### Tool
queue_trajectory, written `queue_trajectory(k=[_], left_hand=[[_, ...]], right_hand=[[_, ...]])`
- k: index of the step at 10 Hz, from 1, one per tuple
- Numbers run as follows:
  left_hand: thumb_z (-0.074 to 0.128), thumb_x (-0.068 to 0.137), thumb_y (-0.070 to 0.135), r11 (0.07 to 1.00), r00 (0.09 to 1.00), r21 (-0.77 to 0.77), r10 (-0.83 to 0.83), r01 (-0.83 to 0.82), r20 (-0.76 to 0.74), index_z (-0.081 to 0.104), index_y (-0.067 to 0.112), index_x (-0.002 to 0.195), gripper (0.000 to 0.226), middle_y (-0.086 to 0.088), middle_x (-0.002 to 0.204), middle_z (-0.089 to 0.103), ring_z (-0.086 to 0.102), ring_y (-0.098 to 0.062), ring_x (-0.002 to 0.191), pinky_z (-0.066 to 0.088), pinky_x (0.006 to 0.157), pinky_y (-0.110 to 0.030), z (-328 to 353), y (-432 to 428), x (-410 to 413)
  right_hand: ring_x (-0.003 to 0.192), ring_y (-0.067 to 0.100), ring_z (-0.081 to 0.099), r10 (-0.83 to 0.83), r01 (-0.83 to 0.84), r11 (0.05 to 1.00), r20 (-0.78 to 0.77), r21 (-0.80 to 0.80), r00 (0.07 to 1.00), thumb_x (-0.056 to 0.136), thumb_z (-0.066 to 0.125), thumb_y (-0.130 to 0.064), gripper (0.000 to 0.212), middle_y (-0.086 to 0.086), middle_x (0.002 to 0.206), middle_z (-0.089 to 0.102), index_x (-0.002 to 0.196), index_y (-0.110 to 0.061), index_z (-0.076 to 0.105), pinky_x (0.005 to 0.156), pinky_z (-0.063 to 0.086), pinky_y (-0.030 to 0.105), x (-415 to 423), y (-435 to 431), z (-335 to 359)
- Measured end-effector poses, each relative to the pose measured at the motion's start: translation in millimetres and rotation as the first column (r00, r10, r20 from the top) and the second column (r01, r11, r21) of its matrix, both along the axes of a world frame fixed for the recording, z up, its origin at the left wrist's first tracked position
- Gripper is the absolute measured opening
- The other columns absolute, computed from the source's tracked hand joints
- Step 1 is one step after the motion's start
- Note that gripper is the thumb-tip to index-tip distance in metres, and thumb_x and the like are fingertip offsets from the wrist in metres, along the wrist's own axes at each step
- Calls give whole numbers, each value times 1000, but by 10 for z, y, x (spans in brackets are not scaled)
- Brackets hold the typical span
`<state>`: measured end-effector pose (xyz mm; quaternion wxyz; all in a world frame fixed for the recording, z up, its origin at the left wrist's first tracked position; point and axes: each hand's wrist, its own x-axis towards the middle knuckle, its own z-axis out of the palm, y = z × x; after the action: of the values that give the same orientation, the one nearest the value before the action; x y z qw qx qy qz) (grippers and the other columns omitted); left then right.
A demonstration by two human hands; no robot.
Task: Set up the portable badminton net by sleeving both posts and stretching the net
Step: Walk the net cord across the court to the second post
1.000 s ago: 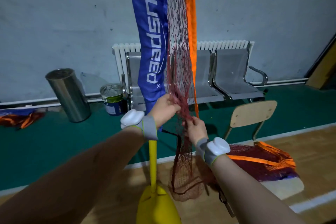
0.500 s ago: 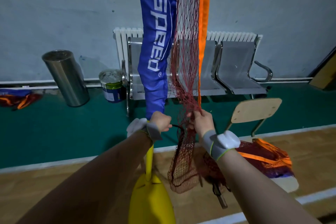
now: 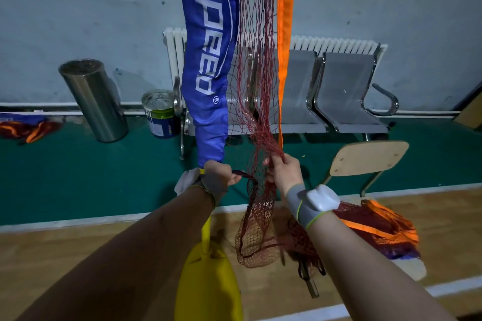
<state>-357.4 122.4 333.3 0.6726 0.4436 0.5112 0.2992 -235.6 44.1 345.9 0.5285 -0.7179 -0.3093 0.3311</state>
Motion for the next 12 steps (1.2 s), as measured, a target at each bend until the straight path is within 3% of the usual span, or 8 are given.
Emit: queue_trajectory(k=[1, 2, 4, 6, 8, 9, 10, 12], left_hand=[[49, 77, -5, 974, 992, 191, 110, -119, 57, 39, 5, 45, 35, -15, 42, 47, 49, -13, 30, 36, 43, -23, -97, -59, 19], [40, 87, -5, 965, 978, -162, 200, -207, -59, 37, 10, 55, 35, -7, 54, 43, 46, -15, 40, 33, 51, -19, 48, -142, 62], [44, 90, -4, 995, 966, -70, 49, -68, -252, 42, 9, 65, 28, -7, 67, 51, 52, -16, 60, 48, 66, -25, -23, -119, 0], [51, 86, -5, 995, 968, 11, 101, -101, -229, 38, 15, 67, 31, -4, 72, 53, 59, -15, 61, 52, 51, -23, -12, -191, -162], [57, 83, 0, 995, 958, 1, 100, -103, -269, 39, 13, 72, 25, -8, 76, 54, 61, -16, 63, 52, 48, -23, -136, -146, -263], [58, 83, 2, 998, 958, -11, 49, -55, -284, 44, 7, 94, 18, -10, 77, 58, 62, -18, 60, 51, 44, -22, -197, -99, -295], [59, 85, 6, 998, 962, -45, -58, 48, -265, 51, 0, 89, 11, -12, 76, 65, 67, -21, 61, 56, 60, -27, -206, -56, -358], [67, 83, 20, 989, 967, -70, -141, 129, -213, 49, 0, 102, 33, -18, 92, 66, 70, -26, 73, 58, 60, -30, -204, -58, -471]], right_hand=[[45, 17, 39, 12, -12, 1000, -1, -6, 1000, 95, 42, -14, 37, 1, 53, 44, 59, -18, 51, 47, 33, 27, 38, 12, -10], [45, 17, 40, 18, -18, 1000, 8, -15, 1000, 95, 42, -14, 39, 0, 53, 45, 57, -18, 52, 47, 34, 28, 63, 25, -13], [66, 25, 52, 17, -13, 998, 66, -62, 998, 93, 49, -17, 29, 9, 65, 56, 67, -14, 62, 67, 41, 36, 148, 82, -12], [79, 25, 60, 31, -7, 987, 146, -163, 989, 83, 66, -25, 17, 18, 97, 70, 92, -10, 67, 74, 47, 31, 122, 68, -2], [105, 28, 57, 100, 45, 946, 420, -320, 902, 74, 71, -39, 48, 7, 115, 63, 113, -17, 55, 93, 45, 38, -35, -52, -6], [114, 26, 49, -40, 124, 982, 477, -144, 878, 74, 66, -25, 49, 5, 119, 56, 120, -20, 51, 100, 36, 38, -181, -122, 54], [75, 18, 49, -253, 224, 967, 344, 122, 904, 77, 57, -7, 21, 1, 83, 50, 95, -14, 47, 72, 35, 26, -331, -182, 160], [56, 13, 33, -93, 69, 993, 255, 100, 962, 83, 51, -1, 19, 1, 56, 36, 66, -6, 45, 51, 28, 21, -592, -201, 155]])
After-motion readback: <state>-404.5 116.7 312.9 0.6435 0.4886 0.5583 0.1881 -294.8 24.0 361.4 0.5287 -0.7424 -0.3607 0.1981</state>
